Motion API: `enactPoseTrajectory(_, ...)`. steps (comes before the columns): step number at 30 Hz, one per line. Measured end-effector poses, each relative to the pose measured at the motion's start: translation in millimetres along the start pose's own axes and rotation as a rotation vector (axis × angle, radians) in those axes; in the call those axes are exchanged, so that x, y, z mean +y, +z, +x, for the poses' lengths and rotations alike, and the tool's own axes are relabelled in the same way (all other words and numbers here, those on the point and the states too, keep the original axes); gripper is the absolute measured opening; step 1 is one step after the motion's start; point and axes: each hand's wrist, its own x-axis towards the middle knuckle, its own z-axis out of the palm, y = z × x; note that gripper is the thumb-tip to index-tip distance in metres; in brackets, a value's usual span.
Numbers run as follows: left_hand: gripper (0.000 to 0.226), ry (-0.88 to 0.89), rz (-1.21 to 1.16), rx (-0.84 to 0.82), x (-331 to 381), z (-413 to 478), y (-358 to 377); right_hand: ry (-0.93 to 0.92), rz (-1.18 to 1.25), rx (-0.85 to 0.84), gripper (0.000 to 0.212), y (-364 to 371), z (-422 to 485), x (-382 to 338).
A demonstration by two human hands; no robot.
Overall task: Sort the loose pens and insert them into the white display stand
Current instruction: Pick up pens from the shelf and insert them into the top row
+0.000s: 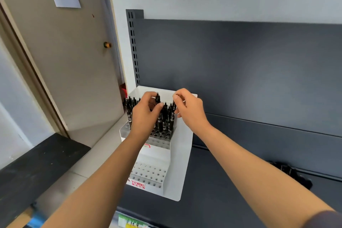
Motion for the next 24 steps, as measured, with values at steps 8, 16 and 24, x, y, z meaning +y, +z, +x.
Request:
enactPoseTrajectory(8, 0.022, 0.039, 0.015, -0.044, -11, 8, 5, 0.033, -0.074, 0.006, 0.014, 8, 3, 6)
enactPoseTrajectory(16, 0.027, 0.187, 0.185, -0.178, -15, -5, 10, 0.019, -0.272, -0.070, 0.003, 13, -8, 24)
enactPoseTrajectory(24, 0.019, 0.206, 0.212, -0.179, -15, -8, -1, 0.003, -0.235, -0.111, 0.006, 9, -4, 19)
